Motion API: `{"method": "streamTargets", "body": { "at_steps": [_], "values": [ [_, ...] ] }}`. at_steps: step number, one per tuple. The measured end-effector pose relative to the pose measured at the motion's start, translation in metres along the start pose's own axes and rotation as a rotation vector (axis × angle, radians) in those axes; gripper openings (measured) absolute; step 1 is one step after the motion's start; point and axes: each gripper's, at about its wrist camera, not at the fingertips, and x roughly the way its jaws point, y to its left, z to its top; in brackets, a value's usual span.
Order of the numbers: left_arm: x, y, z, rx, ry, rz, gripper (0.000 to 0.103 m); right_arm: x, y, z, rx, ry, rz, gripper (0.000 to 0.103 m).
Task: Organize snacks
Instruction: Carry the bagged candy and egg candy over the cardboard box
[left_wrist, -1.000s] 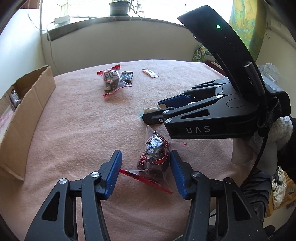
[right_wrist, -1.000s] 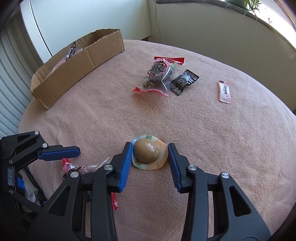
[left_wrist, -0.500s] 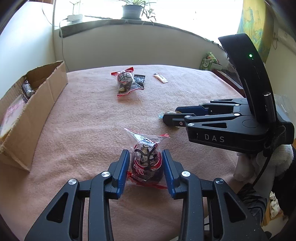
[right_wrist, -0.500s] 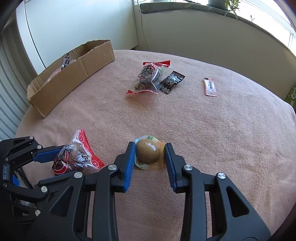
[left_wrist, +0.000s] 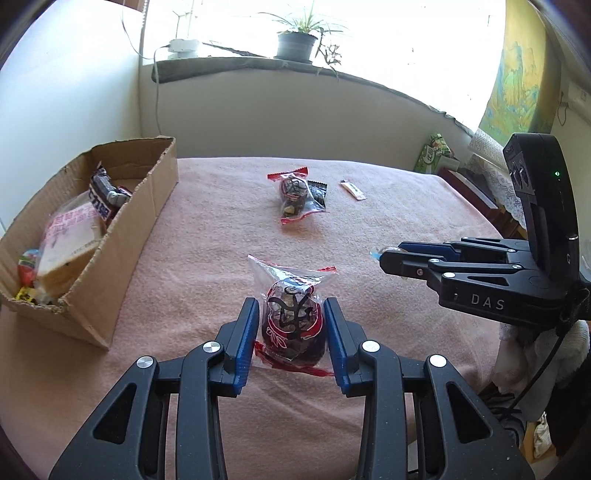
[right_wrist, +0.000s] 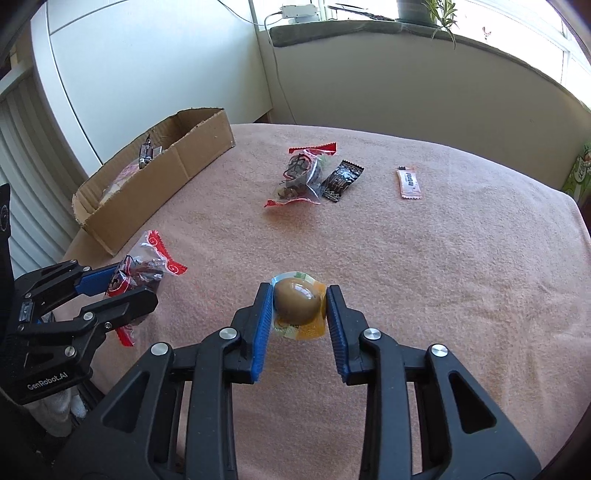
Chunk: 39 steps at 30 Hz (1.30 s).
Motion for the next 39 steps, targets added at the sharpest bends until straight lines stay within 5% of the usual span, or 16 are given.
{"method": "streamTargets", "body": {
  "at_steps": [25, 39],
  "values": [
    [-0.048, 0.135, 0.051, -0.070, -0.134, 0.259, 0.034, 0.014, 0.086, 0.104, -0.163, -0.080, 0.095, 0.030],
    [-0.032, 0.173, 0.082, -0.067, -0.135, 0.310, 0.034, 0.056, 0.125, 0.155, -0.205, -0.070, 0.153, 0.030]
  ]
}}
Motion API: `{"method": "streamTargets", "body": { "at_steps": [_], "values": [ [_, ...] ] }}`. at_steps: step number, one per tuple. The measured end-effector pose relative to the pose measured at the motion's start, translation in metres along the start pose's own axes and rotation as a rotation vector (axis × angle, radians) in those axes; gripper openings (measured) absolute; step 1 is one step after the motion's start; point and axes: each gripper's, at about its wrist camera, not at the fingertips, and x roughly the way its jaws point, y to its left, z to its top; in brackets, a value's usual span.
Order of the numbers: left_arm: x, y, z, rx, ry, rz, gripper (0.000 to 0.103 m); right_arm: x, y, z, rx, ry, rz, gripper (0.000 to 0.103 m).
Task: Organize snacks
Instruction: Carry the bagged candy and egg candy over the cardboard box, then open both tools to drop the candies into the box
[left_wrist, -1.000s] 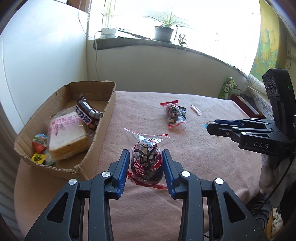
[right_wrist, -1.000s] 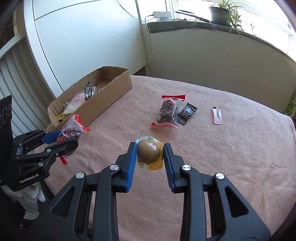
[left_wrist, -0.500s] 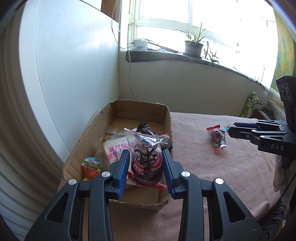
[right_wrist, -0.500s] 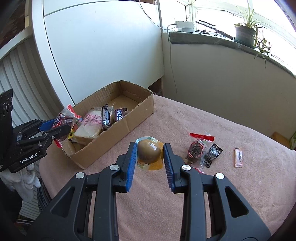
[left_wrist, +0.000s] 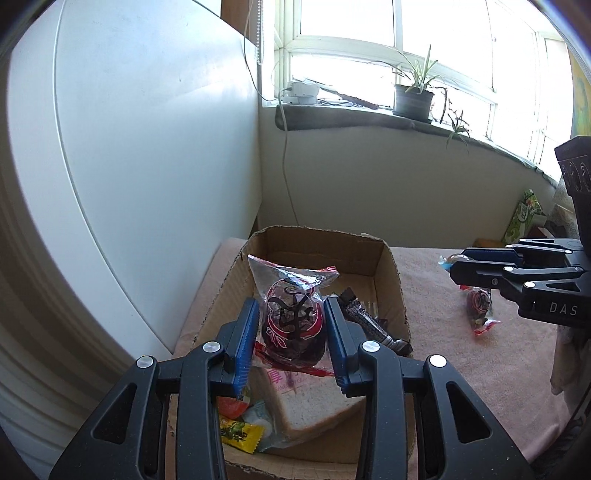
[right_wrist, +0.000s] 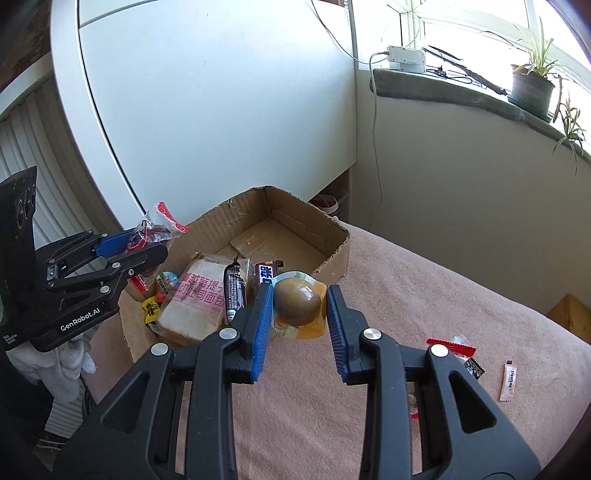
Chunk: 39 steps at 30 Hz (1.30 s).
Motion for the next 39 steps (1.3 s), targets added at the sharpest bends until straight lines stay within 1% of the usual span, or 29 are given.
{"method": "streamTargets", "body": {
  "at_steps": [12, 22, 31, 37, 39],
  "values": [
    [0.018, 0.006, 0.011, 0.003, 0.012, 0.005, 0.034, 0.040, 0.009, 0.029, -0.004, 0.022, 0.040, 0.030],
    [0.022, 0.009, 0.010, 0.009, 0.021, 0.007, 0.034, 0.068, 0.013, 0.034, -0.013, 0.065, 0.039, 0.031],
    [0.024, 0.012, 0.014, 0.008, 0.020, 0.007, 0.038, 0.073, 0.012, 0.035, -0.008, 0.077, 0.054, 0.032],
    [0.023, 0.012, 0.014, 0.011, 0.018, 0.017, 0.043, 0.071, 0.015, 0.035, -0.020, 0.074, 0.058, 0.033],
    [0.021, 0.013, 0.013, 0.010, 0.017, 0.020, 0.043, 0.070, 0.016, 0.035, -0.025, 0.070, 0.054, 0.037]
  ]
}}
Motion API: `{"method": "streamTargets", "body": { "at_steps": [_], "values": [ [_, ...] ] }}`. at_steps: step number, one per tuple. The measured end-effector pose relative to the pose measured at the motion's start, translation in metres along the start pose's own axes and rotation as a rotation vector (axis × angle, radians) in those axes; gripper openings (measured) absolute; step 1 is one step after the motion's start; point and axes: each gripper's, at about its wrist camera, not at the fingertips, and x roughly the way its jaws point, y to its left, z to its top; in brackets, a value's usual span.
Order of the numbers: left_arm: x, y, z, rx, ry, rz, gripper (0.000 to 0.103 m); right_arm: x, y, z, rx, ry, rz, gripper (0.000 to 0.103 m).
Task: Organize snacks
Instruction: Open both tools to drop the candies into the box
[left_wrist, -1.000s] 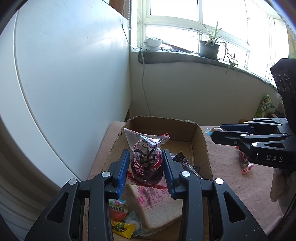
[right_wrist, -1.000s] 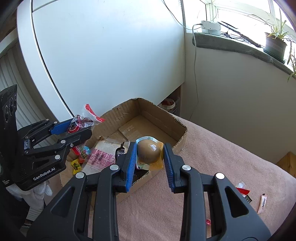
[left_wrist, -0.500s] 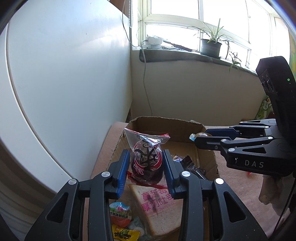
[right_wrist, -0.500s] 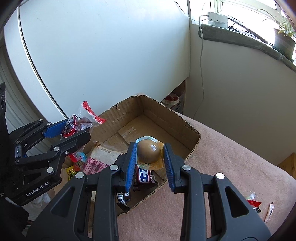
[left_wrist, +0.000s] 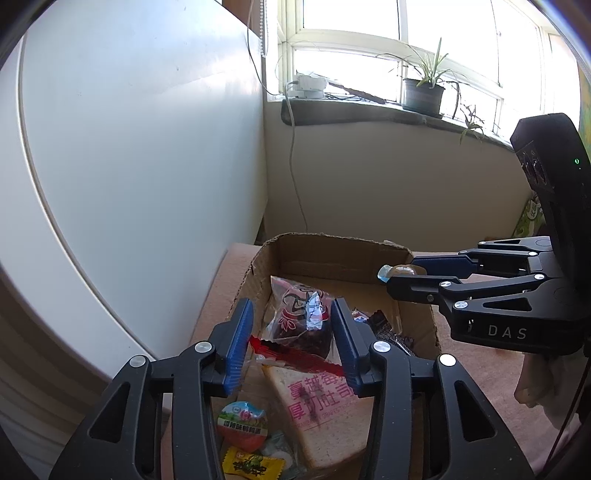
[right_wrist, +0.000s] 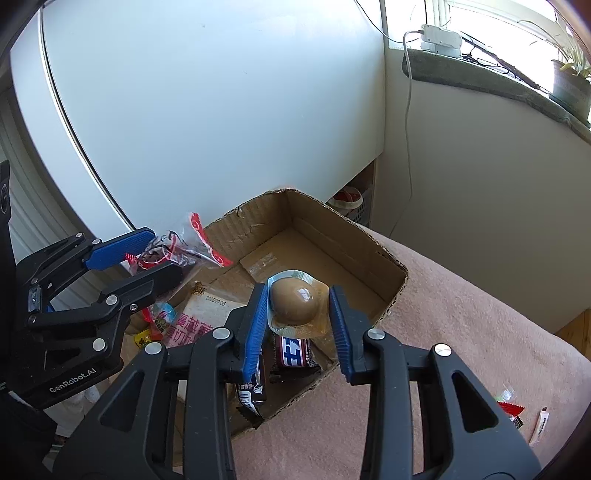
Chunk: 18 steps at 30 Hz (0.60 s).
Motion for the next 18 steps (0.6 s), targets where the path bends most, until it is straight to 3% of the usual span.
{"method": "streamTargets", "body": {
  "at_steps": [7, 9, 14, 18],
  "values": [
    [-0.005, 0.002, 0.000, -0.001, -0.008, 0.015, 0.049, -0.006, 0.002, 0.000, -0.011, -0.014, -0.022, 0.053],
    [-0.006, 0.001, 0.001, 0.001, -0.011, 0.019, 0.056, -0.009, 0.002, 0.000, -0.017, -0.024, -0.034, 0.071],
    [-0.009, 0.002, 0.001, -0.001, -0.021, 0.036, 0.071, -0.014, 0.002, -0.001, -0.021, -0.032, -0.058, 0.076],
    [-0.011, 0.000, 0.001, 0.004, -0.022, 0.050, 0.077, -0.017, 0.000, -0.004, -0.019, -0.035, -0.073, 0.090]
  ]
}}
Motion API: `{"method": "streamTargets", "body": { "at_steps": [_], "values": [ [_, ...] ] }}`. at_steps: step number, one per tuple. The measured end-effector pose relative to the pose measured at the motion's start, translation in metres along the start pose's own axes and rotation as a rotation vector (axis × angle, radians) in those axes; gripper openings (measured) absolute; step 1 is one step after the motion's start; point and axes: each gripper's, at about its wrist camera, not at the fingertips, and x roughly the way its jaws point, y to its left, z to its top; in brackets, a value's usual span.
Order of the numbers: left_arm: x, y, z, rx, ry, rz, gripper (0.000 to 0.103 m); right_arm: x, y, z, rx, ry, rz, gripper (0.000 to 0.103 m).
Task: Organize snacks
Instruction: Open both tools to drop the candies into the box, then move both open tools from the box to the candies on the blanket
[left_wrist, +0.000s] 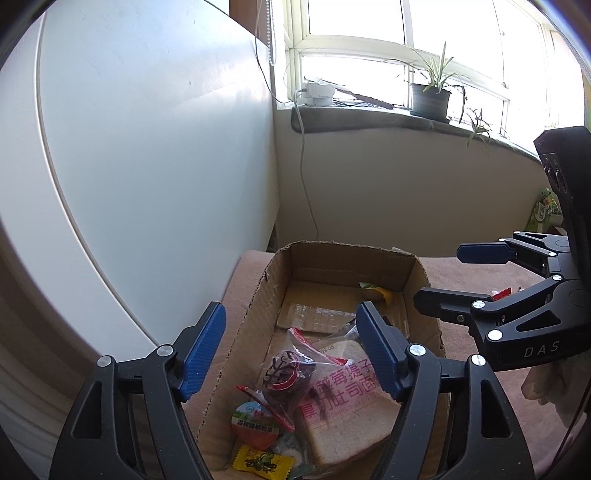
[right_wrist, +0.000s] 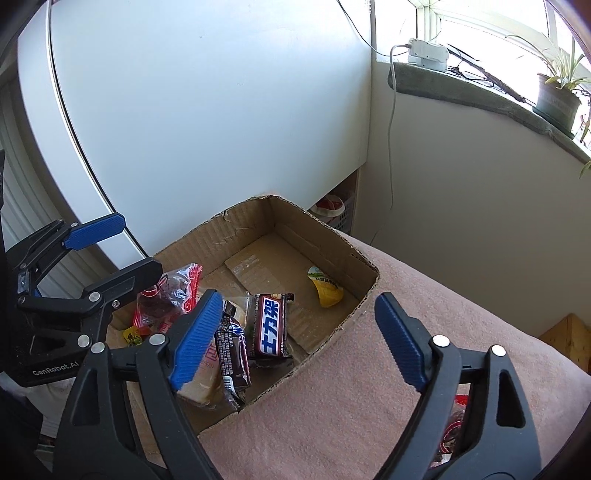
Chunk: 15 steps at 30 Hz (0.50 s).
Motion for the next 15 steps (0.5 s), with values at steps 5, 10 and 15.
{"method": "streamTargets", "body": {
  "at_steps": [5, 10, 15],
  "values": [
    [-0.004, -0.003, 0.001, 0.000, -0.003, 0.010, 0.080, -0.008, 0.000, -0.003, -0.002, -0.008, -0.009, 0.091],
    [-0.010, -0.008, 0.001, 0.007, -0.011, 0.015, 0.081, -0.018, -0.003, -0.006, -0.002, -0.015, -0.017, 0.091],
    [-0.016, -0.013, 0.001, 0.007, -0.012, 0.015, 0.081, -0.031, -0.005, -0.012, 0.003, -0.026, -0.023, 0.091]
  ]
}}
